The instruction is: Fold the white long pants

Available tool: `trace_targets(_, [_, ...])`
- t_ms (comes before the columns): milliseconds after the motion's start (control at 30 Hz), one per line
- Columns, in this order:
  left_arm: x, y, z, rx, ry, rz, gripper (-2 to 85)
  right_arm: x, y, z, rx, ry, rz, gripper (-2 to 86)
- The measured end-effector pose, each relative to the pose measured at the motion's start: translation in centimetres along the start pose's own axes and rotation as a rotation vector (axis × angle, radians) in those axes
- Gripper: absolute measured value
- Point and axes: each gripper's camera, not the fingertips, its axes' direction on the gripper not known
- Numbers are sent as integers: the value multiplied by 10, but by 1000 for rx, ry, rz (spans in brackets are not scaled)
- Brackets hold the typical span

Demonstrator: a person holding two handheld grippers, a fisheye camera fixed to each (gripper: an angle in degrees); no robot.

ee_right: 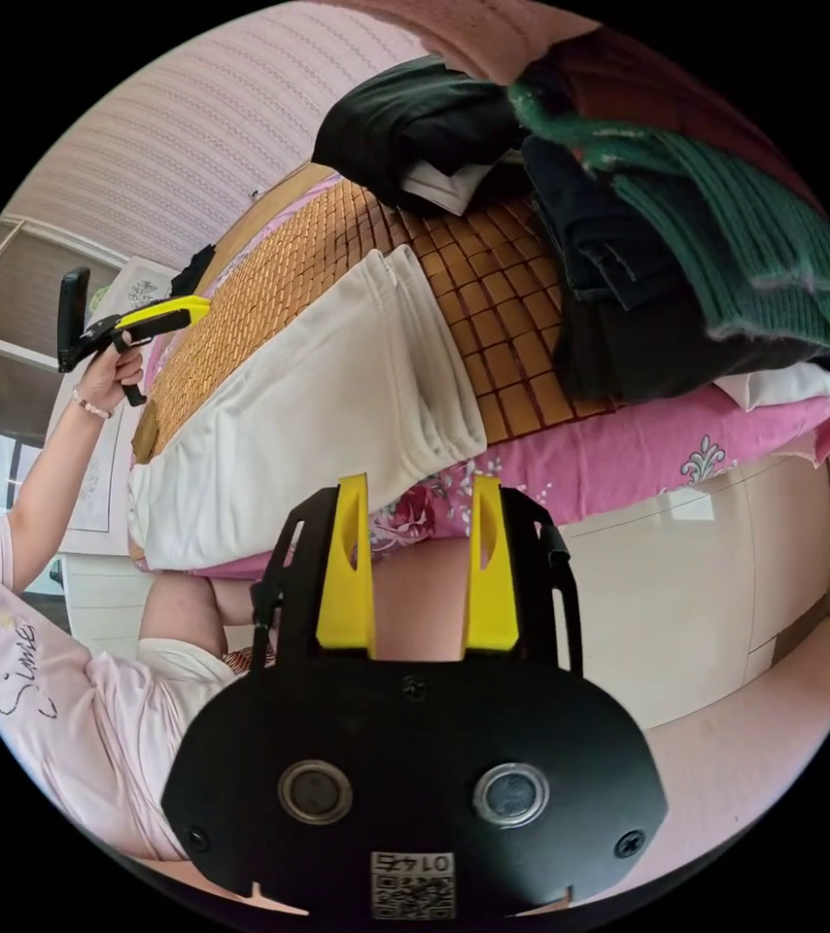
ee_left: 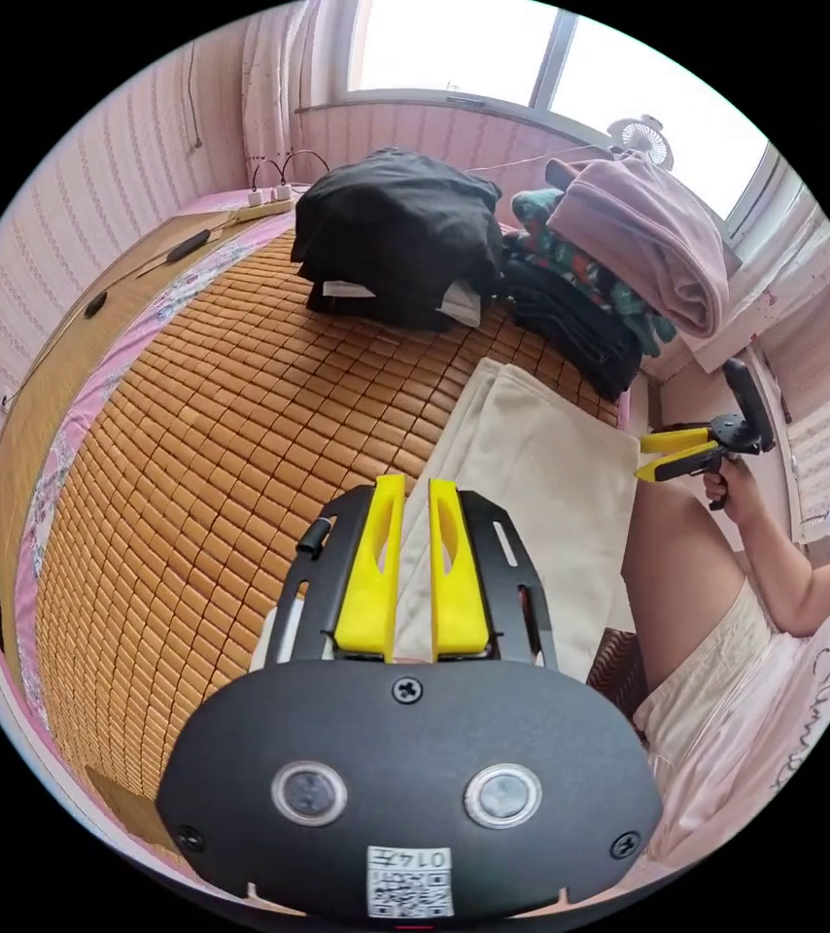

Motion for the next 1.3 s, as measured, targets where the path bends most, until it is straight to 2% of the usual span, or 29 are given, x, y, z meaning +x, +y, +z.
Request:
trace_targets(100, [28,-37,45,-25,83,73,92,-10,-9,15,-43,78,-38,68])
trace_targets(167, [46,-53,81,-136,71,106,99,-15,-9,17,-34,86,-56,56])
trace_targets(233, [62,-58,123,-324,-18,138,63,-17,-8,16,-15,71,-69,46])
trace_targets(333, [66,-55,94,-239,-17,135,18,-21,-6,7,41,33,-96,35])
trace_targets(500, [69,-49,33,-87,-40,131,13,-28,-12,8,106,42,-111,27])
trace_targets(600, [62,-57,49,-105,-26,104,23,-19,-26,33,49,54,-65,25])
trace_targets(733, [43,-45,123,-266,3,5,44,-6,-41,74,-36,51,-1,23])
trace_targets(833, [33,-36,109,-217,74,-77,48,-10,-43,78,-36,21,-5,26])
trace_targets(967, [32,-13,81,-136,46,-46,57,-25,-46,96,-48,95,-22,40])
trace_targets(1067, [19,34,22,12,33,-110,55,-30,-44,115,-56,128,4,52])
trace_targets(1133, [8,109,-40,117,4,-168,52,-38,-40,119,-31,172,7,55])
trace_targets(1167, [5,133,-54,128,-17,-188,51,-46,-38,122,-16,217,1,53])
trace_targets(1233, [-1,239,-107,133,-134,-302,45,-63,-34,128,-1,285,-37,42])
trace_targets(1300, [0,324,-139,103,-205,-411,40,-98,-27,134,59,402,-152,16])
